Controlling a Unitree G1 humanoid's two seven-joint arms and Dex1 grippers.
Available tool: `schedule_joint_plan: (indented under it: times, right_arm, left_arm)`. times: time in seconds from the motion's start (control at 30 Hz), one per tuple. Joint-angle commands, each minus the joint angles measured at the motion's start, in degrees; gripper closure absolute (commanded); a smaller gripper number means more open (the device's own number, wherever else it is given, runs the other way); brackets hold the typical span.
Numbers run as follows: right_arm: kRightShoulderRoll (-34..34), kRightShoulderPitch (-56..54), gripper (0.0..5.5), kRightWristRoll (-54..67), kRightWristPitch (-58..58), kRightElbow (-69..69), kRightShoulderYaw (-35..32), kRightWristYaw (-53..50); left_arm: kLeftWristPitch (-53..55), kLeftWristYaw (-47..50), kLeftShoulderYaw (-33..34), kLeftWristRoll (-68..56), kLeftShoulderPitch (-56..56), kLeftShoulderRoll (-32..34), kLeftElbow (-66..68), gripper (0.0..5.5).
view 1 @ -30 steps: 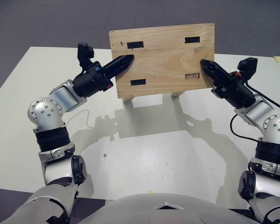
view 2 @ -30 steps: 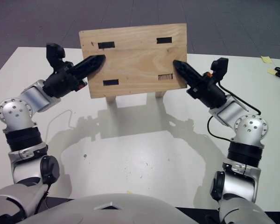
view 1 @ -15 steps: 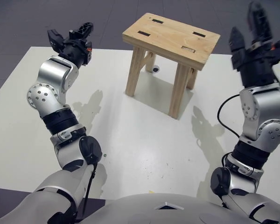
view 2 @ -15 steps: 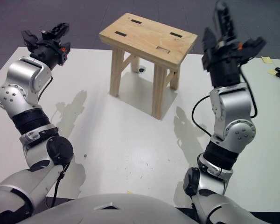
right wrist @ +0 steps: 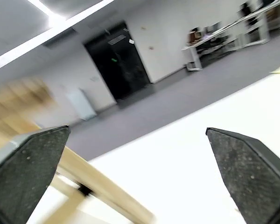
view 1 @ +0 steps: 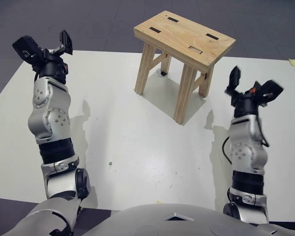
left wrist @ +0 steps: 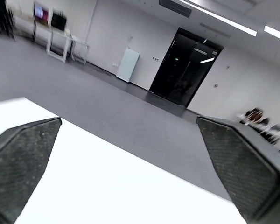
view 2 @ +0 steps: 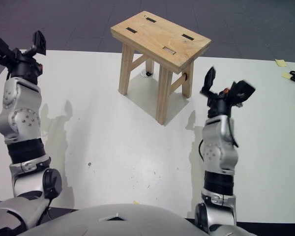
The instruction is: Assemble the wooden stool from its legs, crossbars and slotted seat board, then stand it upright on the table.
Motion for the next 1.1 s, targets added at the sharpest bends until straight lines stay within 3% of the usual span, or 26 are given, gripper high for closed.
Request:
schedule_joint_plan:
  times: [0.03,0.1,0.27,0.67,0.83,1.0,1.1]
  right_arm:
    - [1.61,2.88,0.10,-12.09,-6.19,2.38,1.31,-3.54]
    - [-0.69,4.32,0.10,-18.96,-8.54,2.59,1.53,-4.08]
    - [0.97,2.01,0.10,-13.30,-5.89,2.82,-3.01,-0.72]
    - [-2.29,-5.09,0.10,-12.13,-3.46,8.58,-7.65,4.30]
    - [-4.20,-12.08,0.10,-12.44,-2.02,13.93,-6.27,8.84]
    - [-5.25,-16.28,0.10,-12.91,-1.03,17.37,-4.83,13.19]
    - [-5.93,-17.12,0.10,-12.90,-0.61,18.16,-5.00,14.58]
  left_arm:
    - [-5.90,-6.67,-7.93,7.45,-2.37,-0.47,5.17,0.14]
    - [-4.90,-7.45,-7.76,5.70,-4.51,-3.29,6.54,0.14]
    - [-2.95,-7.67,-6.07,5.30,-2.52,-5.20,5.33,0.14]
    - [-4.69,-5.37,-7.26,10.30,0.25,-10.13,2.72,0.14]
    - [-4.75,-1.71,-4.79,11.17,5.16,-12.32,-1.69,0.14]
    - [-4.19,-0.29,-5.72,13.49,11.01,-13.35,-6.74,0.14]
    - [-5.80,-0.84,-8.51,18.98,10.75,-10.77,-6.13,0.14]
